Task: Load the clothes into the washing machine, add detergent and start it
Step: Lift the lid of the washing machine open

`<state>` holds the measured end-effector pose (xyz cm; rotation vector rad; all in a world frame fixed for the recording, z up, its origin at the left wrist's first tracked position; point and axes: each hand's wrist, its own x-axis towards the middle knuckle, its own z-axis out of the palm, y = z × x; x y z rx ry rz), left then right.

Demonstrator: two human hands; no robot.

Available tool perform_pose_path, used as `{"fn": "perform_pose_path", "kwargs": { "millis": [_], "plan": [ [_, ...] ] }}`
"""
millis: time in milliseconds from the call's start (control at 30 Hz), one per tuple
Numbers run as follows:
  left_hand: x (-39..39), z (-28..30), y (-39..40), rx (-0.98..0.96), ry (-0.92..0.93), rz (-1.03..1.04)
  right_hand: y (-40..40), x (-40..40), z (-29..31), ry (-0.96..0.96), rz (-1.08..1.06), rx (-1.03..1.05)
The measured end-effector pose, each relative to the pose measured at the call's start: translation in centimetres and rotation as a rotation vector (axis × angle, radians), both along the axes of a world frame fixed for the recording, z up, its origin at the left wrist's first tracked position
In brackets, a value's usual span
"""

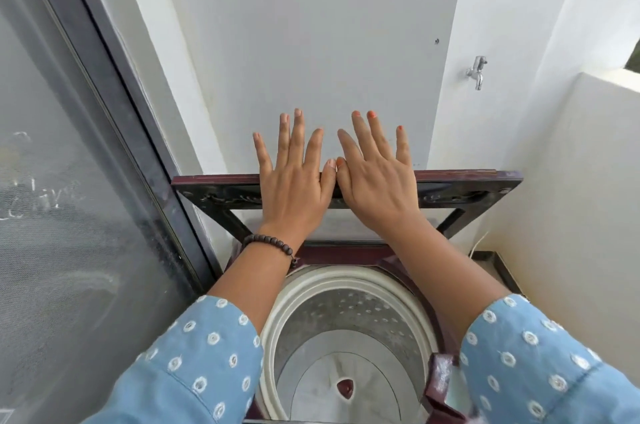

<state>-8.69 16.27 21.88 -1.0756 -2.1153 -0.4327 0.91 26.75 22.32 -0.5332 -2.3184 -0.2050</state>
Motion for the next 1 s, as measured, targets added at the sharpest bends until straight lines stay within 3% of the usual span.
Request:
{"fn": "perform_pose_path", "kwargs": {
  "millis": [267, 600, 1000],
  "plan": [
    [-3.4, 1.4, 3.0, 0.1, 0.005, -0.066, 2.7, -3.1, 1.4, 0.112, -0.008, 0.023],
    [-7.3, 3.0, 6.6, 0.037, -0.049, -0.09, 6.3, -7.1, 2.8, 0.137, -0.053, -0.001],
    [-10.5, 3.0, 9.4, 0.035, 0.067, -0.067, 9.5, -9.6, 1.8, 0.244, 0.01, 0.109]
  ]
}}
